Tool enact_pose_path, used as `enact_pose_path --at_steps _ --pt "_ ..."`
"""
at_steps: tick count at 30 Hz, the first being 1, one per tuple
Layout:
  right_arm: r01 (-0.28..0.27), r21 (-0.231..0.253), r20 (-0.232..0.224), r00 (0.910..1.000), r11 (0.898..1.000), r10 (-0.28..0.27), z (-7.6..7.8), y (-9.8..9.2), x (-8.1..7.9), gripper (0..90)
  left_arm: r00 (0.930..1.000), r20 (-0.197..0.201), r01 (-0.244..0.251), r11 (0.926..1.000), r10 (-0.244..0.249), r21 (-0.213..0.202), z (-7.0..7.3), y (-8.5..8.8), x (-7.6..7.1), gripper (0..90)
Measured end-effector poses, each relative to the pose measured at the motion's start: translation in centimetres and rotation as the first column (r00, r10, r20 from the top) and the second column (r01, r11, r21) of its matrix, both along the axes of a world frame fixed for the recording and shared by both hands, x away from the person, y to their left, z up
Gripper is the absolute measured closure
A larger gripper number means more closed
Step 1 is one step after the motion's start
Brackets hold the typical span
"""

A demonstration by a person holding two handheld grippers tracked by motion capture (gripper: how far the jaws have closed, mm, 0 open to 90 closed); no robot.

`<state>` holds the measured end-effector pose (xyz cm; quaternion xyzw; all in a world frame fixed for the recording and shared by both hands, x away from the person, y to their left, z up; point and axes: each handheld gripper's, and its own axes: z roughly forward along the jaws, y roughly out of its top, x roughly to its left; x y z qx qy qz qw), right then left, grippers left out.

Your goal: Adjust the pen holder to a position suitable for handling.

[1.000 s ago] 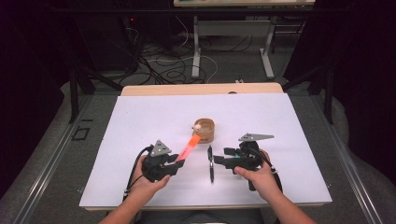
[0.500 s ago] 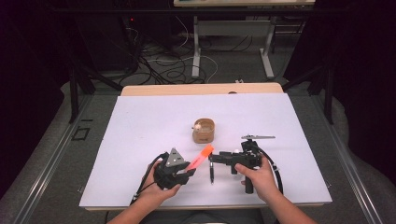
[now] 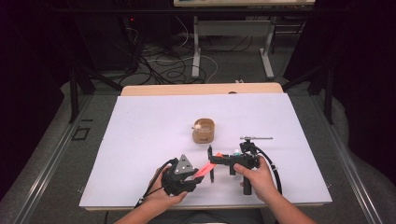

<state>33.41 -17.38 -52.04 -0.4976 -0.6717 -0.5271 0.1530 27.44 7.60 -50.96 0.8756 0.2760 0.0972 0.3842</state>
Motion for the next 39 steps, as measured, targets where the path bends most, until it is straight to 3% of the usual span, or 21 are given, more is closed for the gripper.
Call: enact_pose_path --at_steps 3,13,26,32,39 --pt "-0.005 -0.02 0.013 0.9999 1.0 0.005 -0.15 0.15 -0.06 47.9 0.9999 0.004 0.01 0.9999 -0.01 0.003 0.08 -0.06 -0.09 66.0" --pt "0.006 -0.026 -0.005 1.0 1.0 -0.006 -0.41 0.48 -0.19 59.2 0.9999 -0.002 0.012 0.9999 -0.012 -0.011 0.09 0.07 -0.08 66.0" --pt "0.014 0.017 -0.036 0.9992 1.0 -0.013 -0.49 0.04 -0.03 64.2 0.9997 0.005 0.025 0.9995 -0.025 -0.019 -0.04 0.12 0.03 65.9" --pt "0.023 0.053 -0.088 0.996 0.998 -0.018 -0.55 0.04 -0.05 67.2 0.9992 -0.02 0.035 0.9992 -0.036 -0.02 -0.11 0.22 0.19 65.7" --pt "0.026 0.074 -0.088 0.996 0.997 -0.019 -0.42 -0.02 0.05 69.3 0.9996 -0.005 0.028 0.9988 -0.028 -0.04 -0.16 0.19 0.2 65.7"
